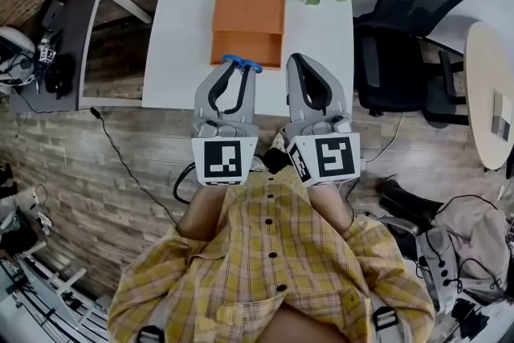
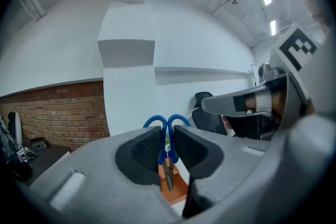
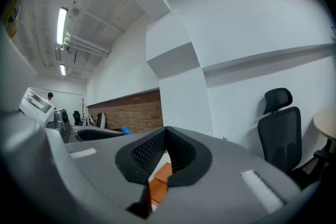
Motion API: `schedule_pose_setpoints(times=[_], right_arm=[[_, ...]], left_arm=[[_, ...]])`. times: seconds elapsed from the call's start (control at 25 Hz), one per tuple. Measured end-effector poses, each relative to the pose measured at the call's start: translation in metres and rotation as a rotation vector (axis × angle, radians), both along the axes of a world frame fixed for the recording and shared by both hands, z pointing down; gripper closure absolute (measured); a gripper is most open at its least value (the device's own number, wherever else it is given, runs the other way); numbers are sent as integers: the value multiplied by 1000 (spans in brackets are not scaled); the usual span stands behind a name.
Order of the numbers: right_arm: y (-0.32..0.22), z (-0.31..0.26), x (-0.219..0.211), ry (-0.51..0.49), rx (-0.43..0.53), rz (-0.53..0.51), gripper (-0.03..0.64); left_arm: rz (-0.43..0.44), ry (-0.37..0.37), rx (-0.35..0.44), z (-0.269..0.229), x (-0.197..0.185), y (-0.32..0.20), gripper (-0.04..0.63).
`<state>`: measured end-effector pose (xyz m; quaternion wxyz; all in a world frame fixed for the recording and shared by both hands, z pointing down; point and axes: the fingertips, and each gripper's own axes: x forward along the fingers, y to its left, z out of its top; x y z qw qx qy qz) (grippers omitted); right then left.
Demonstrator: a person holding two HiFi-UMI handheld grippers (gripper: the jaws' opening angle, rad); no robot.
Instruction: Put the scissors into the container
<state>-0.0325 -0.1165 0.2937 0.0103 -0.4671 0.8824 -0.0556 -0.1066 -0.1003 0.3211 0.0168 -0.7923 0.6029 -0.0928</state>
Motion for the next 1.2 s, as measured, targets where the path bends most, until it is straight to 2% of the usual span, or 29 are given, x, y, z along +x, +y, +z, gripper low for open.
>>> schedule_pose_setpoints(times=[0.08,0.24,0.44,0.64,0.84,1.04,1.2], right_arm=[[-7,2,4,-13,-10,-11,612],[-23,7,7,-40,-28,-33,612],[-30,13,8,-29,-37,-37,612],[-45,16,7,-23,-47,-5,612],[-53,17,5,-5,-50,31,612],[-63,23,4,7,-61,60,612],[-69,30,6,14,-71,87,612]], left_arm=[[1,-28,-38,8,1,-6,514],[2,-79,-40,12,3,-23,515],[20,-157,-88,26,2,-37,515],[86,-238,-110,34,2,-54,515],[173,-309,-173,58,3,-71,515],[244,-445,-196,82,3,-88,515],[293,-491,-230,101,5,-97,515]])
